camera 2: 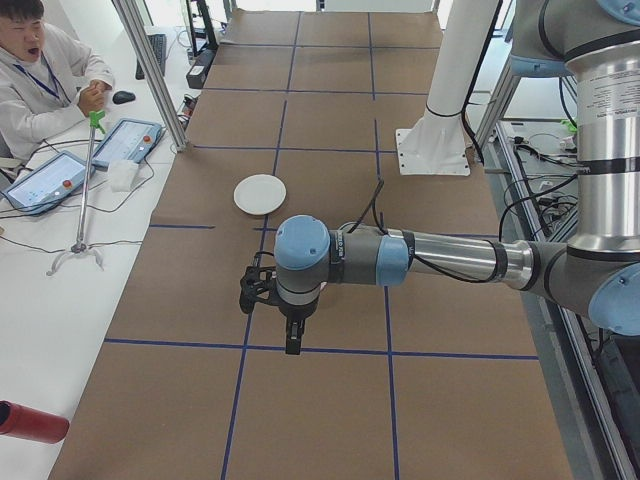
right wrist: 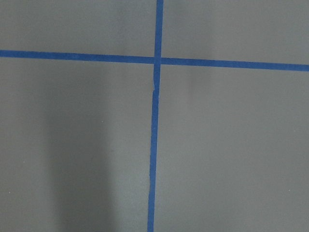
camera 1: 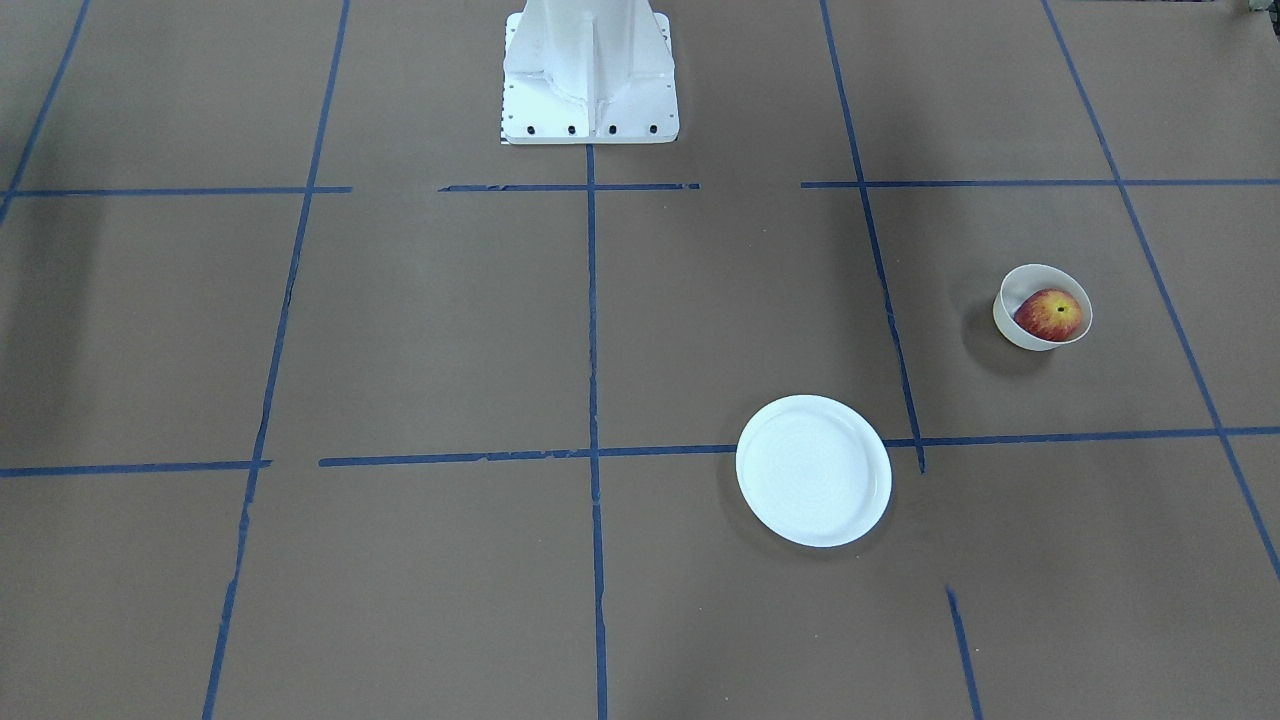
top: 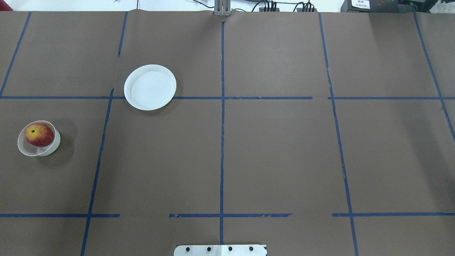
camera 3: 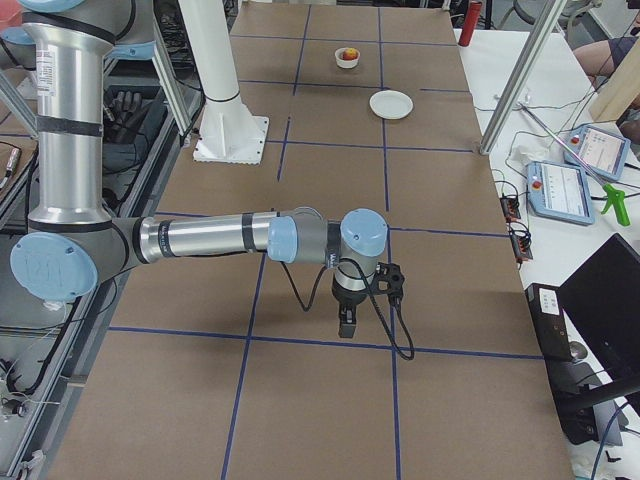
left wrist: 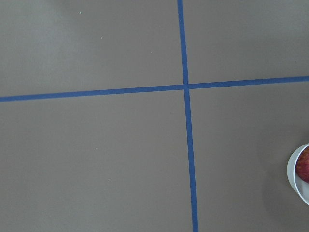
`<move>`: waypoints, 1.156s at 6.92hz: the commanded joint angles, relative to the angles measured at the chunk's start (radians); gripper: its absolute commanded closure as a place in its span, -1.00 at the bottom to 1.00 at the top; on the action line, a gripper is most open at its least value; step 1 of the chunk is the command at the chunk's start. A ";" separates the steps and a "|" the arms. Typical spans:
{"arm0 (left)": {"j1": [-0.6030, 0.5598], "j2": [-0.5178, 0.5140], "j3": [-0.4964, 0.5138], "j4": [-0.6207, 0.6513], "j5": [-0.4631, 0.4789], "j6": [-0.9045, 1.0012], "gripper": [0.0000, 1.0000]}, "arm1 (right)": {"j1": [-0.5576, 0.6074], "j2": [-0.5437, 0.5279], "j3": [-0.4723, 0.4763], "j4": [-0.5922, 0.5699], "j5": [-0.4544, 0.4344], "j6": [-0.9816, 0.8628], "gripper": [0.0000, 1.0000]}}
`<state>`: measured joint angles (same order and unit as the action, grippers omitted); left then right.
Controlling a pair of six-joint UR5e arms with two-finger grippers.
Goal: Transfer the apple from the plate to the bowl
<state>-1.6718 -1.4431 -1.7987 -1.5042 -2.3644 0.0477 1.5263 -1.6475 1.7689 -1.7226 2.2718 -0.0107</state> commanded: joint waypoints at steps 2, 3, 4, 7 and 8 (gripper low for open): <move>0.001 0.007 0.038 -0.011 -0.013 -0.006 -1.00 | 0.000 0.000 0.000 0.000 0.000 0.000 -1.00; 0.004 0.007 0.035 -0.013 -0.013 -0.006 -1.00 | 0.000 0.000 0.000 0.000 0.000 0.000 -1.00; 0.015 0.007 0.036 -0.011 -0.012 -0.006 -1.00 | 0.000 0.000 0.000 0.000 0.000 -0.002 -1.00; 0.021 0.007 0.015 -0.014 0.079 -0.002 -1.00 | 0.000 0.000 0.001 0.000 0.000 0.000 -1.00; 0.023 0.007 0.016 -0.016 0.077 0.000 -1.00 | 0.000 0.000 0.000 0.001 0.000 0.000 -1.00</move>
<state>-1.6507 -1.4358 -1.7796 -1.5180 -2.3011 0.0460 1.5263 -1.6475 1.7692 -1.7224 2.2718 -0.0111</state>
